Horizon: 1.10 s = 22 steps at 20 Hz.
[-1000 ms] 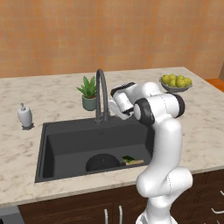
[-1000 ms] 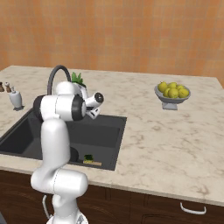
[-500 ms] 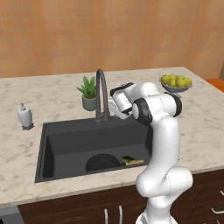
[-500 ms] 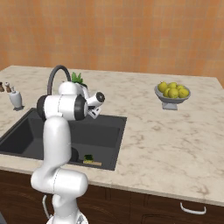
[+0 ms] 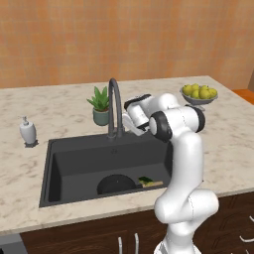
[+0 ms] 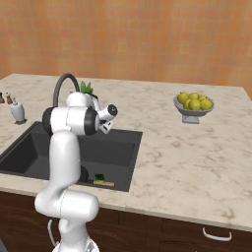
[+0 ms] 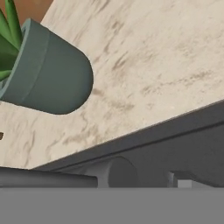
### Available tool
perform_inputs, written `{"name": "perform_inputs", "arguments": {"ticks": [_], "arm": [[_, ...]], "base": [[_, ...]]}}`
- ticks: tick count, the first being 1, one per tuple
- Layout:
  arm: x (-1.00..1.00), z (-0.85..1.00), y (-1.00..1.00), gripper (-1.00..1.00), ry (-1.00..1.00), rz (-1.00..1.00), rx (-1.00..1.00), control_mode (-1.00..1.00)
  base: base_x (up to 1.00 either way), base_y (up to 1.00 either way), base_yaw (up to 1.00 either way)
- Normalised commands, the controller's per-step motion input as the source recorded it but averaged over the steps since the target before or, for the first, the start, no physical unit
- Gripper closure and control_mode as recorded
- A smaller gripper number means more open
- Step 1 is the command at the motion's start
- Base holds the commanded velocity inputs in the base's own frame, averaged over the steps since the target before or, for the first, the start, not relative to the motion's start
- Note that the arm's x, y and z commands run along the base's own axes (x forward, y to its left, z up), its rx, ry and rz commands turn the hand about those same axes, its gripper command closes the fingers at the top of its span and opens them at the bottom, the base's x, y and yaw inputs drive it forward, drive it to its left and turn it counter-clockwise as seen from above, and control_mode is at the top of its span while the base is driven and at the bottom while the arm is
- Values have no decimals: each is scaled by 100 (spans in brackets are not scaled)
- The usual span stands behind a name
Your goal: Pick the pan and sponge and place them into the sink. Then turn on the water.
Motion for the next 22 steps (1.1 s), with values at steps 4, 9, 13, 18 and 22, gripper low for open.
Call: {"name": "perform_inputs", "arguments": {"ticks": [4,9,13,18,22], "arm": [[41,-24,38,100,1,0,0,-100],[29,-28,32,100,3,0,0,-100],[3,-15,0,100,15,0,3,-100],[0,-7,0,100,19,0,16,-100],[-4,-9,-6,100,12,-3,21,-100]], "base": [[0,0,0],[0,0,0],[0,0,0],[0,0,0],[0,0,0]]}}
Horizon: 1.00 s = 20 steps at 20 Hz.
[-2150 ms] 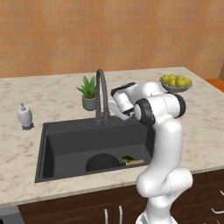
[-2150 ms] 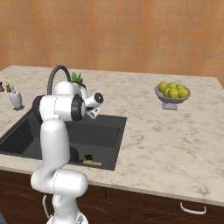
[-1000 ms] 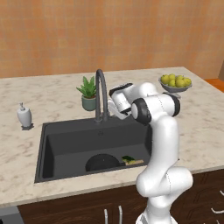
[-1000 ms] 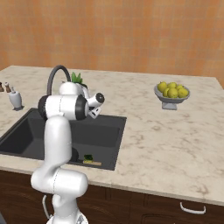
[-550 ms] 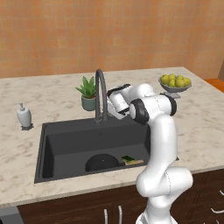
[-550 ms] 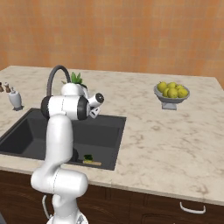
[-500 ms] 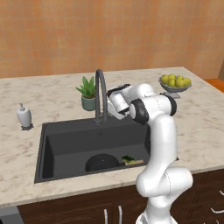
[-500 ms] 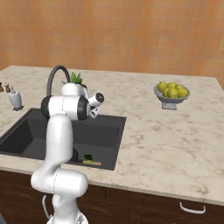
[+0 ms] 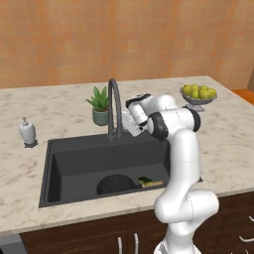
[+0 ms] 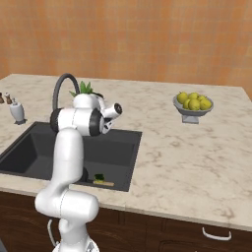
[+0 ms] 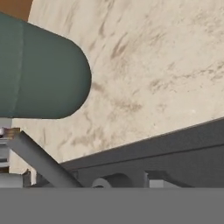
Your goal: Pick the pan and sponge and place them into the sink. Then turn on the water.
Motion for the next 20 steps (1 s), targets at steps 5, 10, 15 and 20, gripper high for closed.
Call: {"name": "perform_inputs", "arguments": {"ticks": [5,10,15,20], "arm": [[-30,-23,-9,100,1,-13,19,-100],[-43,-33,0,100,0,-25,9,-100],[-30,-30,-4,100,9,-28,7,-100],[-2,-29,-7,100,15,-14,12,-100]], "base": [[0,0,0],[0,0,0],[0,0,0],[0,0,0]]}}
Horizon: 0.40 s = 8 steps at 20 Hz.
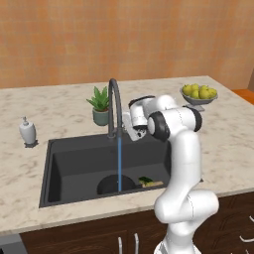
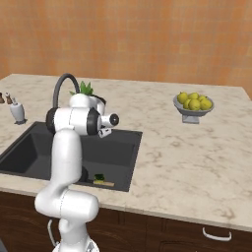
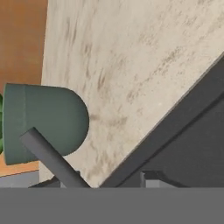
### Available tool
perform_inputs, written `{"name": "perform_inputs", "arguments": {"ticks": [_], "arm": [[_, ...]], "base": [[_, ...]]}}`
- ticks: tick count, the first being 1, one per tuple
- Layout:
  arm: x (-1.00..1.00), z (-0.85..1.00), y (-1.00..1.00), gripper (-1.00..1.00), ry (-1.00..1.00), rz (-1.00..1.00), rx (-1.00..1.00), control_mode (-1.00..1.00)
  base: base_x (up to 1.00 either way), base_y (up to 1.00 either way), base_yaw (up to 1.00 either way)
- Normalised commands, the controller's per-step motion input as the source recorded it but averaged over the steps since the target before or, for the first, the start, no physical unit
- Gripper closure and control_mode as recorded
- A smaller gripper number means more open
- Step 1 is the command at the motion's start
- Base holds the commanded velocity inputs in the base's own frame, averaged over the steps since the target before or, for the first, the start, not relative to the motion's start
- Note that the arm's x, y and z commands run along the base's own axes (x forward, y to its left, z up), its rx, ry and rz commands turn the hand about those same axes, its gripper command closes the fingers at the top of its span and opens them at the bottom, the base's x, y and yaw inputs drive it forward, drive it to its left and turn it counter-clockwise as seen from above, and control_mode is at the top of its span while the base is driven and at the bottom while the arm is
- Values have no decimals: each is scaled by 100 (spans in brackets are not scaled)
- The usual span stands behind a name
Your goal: Pick the pan and sponge and place them into the sink. Then turn on the water.
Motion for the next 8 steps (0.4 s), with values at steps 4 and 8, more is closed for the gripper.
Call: {"name": "perform_inputs", "arguments": {"ticks": [4,8], "arm": [[9,-19,0,100,11,0,1,-100],[0,0,0,100,0,0,0,-100]], "base": [[0,0,0],[0,0,0]]}}
